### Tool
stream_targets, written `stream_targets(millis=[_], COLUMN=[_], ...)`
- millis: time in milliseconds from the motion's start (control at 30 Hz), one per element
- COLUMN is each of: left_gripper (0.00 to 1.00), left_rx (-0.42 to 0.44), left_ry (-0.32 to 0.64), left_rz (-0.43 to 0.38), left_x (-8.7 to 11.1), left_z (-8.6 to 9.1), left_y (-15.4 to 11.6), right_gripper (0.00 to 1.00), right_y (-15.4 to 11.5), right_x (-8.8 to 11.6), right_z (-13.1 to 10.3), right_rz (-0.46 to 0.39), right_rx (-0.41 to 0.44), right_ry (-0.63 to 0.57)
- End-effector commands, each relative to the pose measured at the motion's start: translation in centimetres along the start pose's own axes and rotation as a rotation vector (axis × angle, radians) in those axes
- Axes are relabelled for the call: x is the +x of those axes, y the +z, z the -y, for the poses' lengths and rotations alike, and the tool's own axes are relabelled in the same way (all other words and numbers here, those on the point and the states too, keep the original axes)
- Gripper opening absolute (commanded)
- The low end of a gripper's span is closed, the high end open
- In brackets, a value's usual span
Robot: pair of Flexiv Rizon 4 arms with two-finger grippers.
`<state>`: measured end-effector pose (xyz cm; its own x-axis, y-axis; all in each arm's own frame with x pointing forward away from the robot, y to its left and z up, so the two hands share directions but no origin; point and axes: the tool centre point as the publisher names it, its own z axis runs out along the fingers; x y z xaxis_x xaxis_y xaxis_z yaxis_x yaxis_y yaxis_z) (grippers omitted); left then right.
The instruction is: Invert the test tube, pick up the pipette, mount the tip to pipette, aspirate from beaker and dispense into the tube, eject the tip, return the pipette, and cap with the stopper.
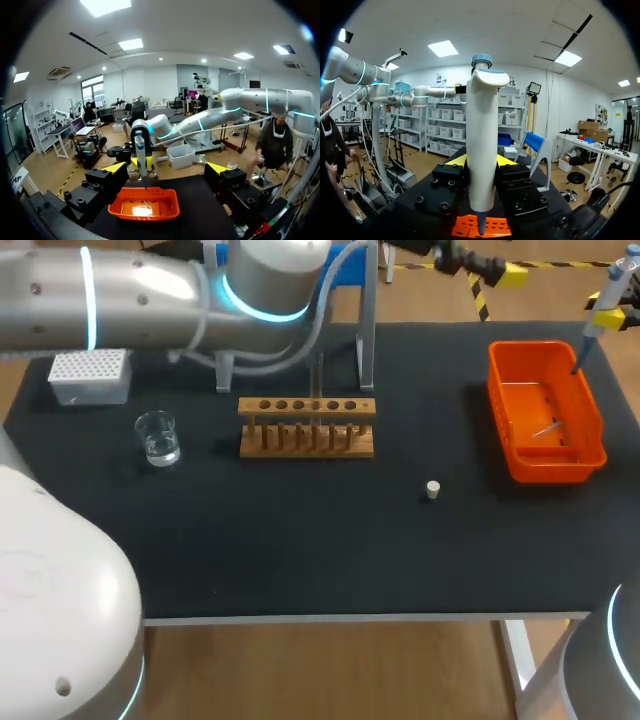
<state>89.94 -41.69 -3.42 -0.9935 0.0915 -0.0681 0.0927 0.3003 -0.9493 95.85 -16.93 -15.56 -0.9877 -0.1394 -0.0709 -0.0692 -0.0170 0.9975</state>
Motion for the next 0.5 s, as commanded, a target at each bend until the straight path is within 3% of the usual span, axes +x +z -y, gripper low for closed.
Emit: stream_targets(millis=[33,500], left_gripper=[1.00,1.00], left_rx=[0.085,0.196], left_ry=[0.002,-0.025], left_rz=[0.101,0.220], left_x=[3.0,6.7], left_z=[-2.4,-8.9], left_y=[-2.3,-5.9], right_gripper=[0.00,0.00], right_y=[-0.1,-0.1], right_x=[-0.1,-0.1], right_z=[0.0,0.0], right_rz=[-0.004,-0.004], right_rx=[0.002,0.002], right_ry=[0.000,0.000])
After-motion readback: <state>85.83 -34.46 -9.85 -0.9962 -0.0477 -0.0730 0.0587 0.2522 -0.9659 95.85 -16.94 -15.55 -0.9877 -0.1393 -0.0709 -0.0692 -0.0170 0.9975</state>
